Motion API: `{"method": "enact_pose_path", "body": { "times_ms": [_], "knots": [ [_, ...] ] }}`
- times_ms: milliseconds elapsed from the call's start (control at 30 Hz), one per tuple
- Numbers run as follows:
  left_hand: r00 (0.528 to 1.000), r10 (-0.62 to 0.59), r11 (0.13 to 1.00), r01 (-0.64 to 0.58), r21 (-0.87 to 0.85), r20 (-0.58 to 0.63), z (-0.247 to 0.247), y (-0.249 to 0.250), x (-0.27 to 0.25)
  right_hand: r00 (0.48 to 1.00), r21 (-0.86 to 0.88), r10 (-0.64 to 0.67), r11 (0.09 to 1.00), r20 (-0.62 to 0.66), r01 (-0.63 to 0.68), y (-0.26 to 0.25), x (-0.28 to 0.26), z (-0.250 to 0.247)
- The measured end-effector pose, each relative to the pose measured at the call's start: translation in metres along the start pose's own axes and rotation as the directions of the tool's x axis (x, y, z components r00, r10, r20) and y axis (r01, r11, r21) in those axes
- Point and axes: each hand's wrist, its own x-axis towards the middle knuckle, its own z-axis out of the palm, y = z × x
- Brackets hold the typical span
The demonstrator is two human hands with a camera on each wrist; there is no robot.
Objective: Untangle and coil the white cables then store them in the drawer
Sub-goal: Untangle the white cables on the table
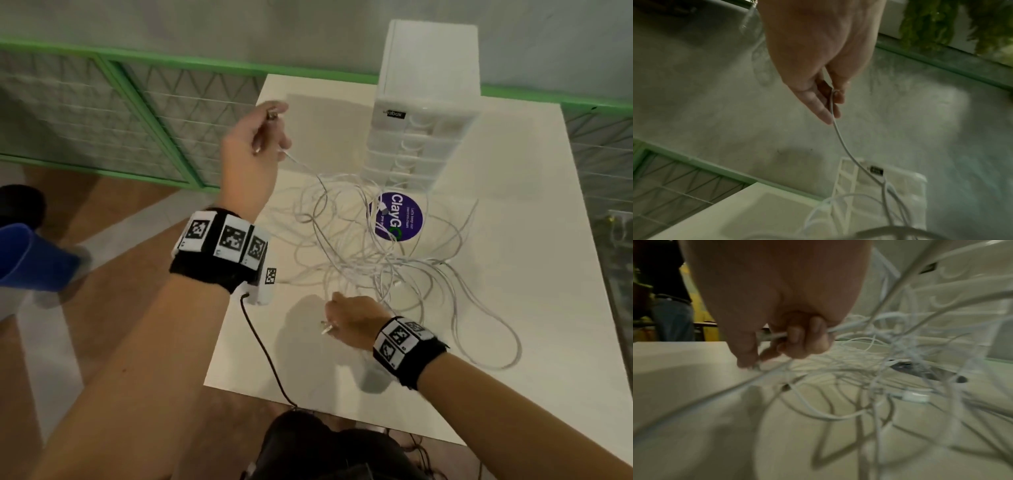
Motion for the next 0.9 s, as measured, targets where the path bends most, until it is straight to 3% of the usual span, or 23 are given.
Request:
{"method": "enact_pose_path", "body": {
  "times_ms": [100,167,333,467,600,633,767,900],
  "knots": [
    [0.983,-0.056,0.975,0.016,0.222,0.175,0.009,-0.021,-0.020,0.990,0.159,-0.035,0.986,-0.134,0.056,0.019,-0.011,0.000],
    [0.972,-0.110,0.948,0.041,0.316,0.206,0.011,-0.038,-0.034,0.973,0.243,-0.041,0.965,-0.228,0.098,0.028,-0.019,-0.001],
    [0.947,-0.212,0.909,0.102,0.404,0.239,0.013,-0.059,-0.055,0.893,0.543,0.228,0.839,-0.388,0.022,0.043,-0.047,-0.024],
    [0.947,-0.235,0.873,0.107,0.476,0.218,0.003,-0.071,-0.048,0.743,0.736,0.464,0.675,-0.482,0.055,0.073,-0.084,-0.039],
    [0.955,-0.267,0.804,0.145,0.577,0.132,-0.001,-0.069,-0.025,0.541,0.765,0.649,0.643,-0.535,-0.015,0.126,-0.116,-0.039],
    [0.952,-0.276,0.792,0.145,0.593,0.136,0.002,-0.067,-0.019,0.512,0.761,0.670,0.647,-0.538,-0.048,0.138,-0.121,-0.039],
    [0.929,-0.276,0.756,0.051,0.653,0.247,0.030,-0.066,0.003,0.546,0.757,0.694,0.635,-0.469,-0.157,0.156,-0.123,-0.039],
    [0.861,-0.244,0.705,-0.157,0.691,0.445,0.078,-0.070,0.014,0.667,0.755,0.628,0.639,-0.401,-0.147,0.137,-0.105,-0.039]
  ]
}}
